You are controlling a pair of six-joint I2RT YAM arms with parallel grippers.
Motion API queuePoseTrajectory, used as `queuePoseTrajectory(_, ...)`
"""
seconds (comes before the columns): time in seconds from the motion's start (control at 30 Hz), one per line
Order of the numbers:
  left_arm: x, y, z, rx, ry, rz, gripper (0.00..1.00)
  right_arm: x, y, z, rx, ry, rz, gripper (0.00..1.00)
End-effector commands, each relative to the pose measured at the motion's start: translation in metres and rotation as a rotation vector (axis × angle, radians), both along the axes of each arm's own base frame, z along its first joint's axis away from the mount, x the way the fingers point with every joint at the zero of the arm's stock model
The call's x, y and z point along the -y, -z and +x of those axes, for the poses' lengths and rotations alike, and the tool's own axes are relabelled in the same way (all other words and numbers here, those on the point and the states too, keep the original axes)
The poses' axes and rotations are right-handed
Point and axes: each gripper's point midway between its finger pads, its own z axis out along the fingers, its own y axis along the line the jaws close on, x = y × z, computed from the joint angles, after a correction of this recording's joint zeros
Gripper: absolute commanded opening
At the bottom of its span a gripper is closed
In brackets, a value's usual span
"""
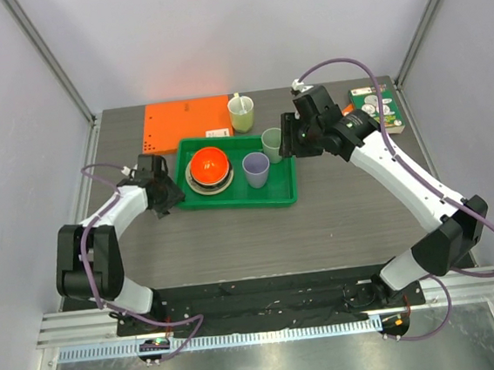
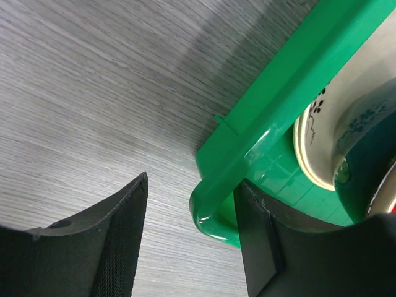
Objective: Place the mixed dishes into the plastic bin
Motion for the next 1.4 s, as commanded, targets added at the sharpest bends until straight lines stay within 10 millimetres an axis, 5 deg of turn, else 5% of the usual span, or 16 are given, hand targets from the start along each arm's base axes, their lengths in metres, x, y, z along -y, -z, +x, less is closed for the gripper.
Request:
queuePoseTrajectory(0.0,0.007,-0.01,-0.003,0.069,-0.015,-0.047,0.56,0.005,-0.014,-0.004,0.042,0.0,0.018,0.53)
queuePoseTrajectory(0.13,0.013,0.002,-0.016,0.03,0.001,-0.051,0.52,0.002,-0.013,-0.002,0.036,-0.001,0.032,0.53)
queuePoseTrajectory(0.6,0.024,-0.01,-0.03,0.068,0.019,-0.053,0.49,0.002,-0.008,-0.003,0.029,-0.002,0.038,0.53)
queuePoseTrajectory(0.77,0.01,-0.021,-0.032,0.104,-0.025,-0.002,0.67,0.002,-0.007,-0.003,0.03,-0.003,0.036,0.53)
queuePoseTrajectory(0.93,0.0,-0.063,-0.027,0.229,-0.056,0.027,0.74,0.005,-0.001,-0.003,0.021,0.001,0.023,0.53)
queuePoseTrajectory(1.07,0.002,-0.131,-0.02,0.41,-0.031,-0.004,0.77,0.01,0.002,-0.001,0.024,0.017,0.015,0.53)
queuePoseTrajectory(1.2,0.009,-0.174,-0.029,0.44,0.014,-0.041,0.78,0.021,-0.005,0.003,0.059,0.039,0.061,0.52)
queuePoseTrajectory(1.37,0.009,-0.19,-0.057,0.427,0.043,-0.061,0.8,0.053,-0.022,0.016,0.194,0.16,0.26,0.52)
